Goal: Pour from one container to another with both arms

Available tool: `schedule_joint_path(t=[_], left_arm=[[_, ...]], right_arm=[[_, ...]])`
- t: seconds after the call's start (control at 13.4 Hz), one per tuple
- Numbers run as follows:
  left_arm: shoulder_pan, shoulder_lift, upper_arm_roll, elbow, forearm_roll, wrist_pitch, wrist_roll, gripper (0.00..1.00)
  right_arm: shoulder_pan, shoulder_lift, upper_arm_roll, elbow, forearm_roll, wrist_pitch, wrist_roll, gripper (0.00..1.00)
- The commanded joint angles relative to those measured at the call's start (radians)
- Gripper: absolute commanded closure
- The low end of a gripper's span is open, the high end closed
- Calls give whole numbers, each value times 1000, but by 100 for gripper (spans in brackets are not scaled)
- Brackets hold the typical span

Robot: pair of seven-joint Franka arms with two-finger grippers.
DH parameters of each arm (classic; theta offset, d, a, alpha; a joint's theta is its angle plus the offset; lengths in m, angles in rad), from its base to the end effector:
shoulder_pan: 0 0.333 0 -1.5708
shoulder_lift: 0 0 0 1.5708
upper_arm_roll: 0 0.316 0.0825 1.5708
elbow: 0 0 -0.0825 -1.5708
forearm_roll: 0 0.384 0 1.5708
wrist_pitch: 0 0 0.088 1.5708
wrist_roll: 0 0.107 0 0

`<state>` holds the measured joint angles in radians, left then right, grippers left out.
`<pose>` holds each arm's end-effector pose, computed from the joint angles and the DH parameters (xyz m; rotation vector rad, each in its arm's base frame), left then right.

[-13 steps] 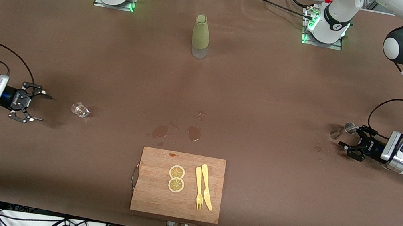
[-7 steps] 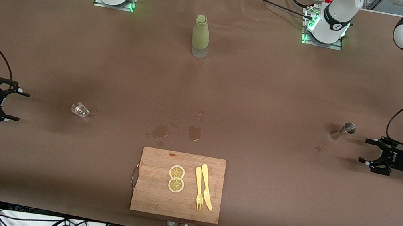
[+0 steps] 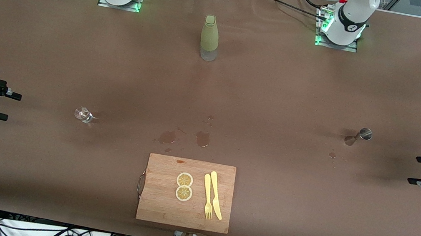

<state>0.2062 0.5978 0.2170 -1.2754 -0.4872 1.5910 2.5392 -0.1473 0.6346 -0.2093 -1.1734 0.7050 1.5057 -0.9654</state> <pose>0.6653 0.2086 0.3977 1.4450 -2.4057 0.4735 0.6952 -0.1387 0.4239 -2.4042 -0.7073 -0.1674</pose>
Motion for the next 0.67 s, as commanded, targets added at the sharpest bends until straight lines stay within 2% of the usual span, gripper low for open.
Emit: schedule_joint_path(t=[0.0, 0.15, 0.3, 0.45, 0.6], left_arm=[[-82, -165, 7, -124, 141, 40, -281, 0], [-137, -243, 8, -157, 240, 40, -565, 0], [-188, -324, 8, -183, 315, 38, -855, 0], [-220, -392, 8, -209, 358, 35, -1172, 0], [-255, -438, 7, -234, 389, 29, -1467, 0]], right_arm=[[-3, -90, 88, -12, -190, 2, 247, 0], [-2, -136, 145, -15, -321, -7, 386, 0], [9, -177, 183, -26, -405, -12, 529, 0], [47, -220, 189, -48, -490, -36, 627, 0], [72, -262, 189, -74, -521, -83, 773, 0]])
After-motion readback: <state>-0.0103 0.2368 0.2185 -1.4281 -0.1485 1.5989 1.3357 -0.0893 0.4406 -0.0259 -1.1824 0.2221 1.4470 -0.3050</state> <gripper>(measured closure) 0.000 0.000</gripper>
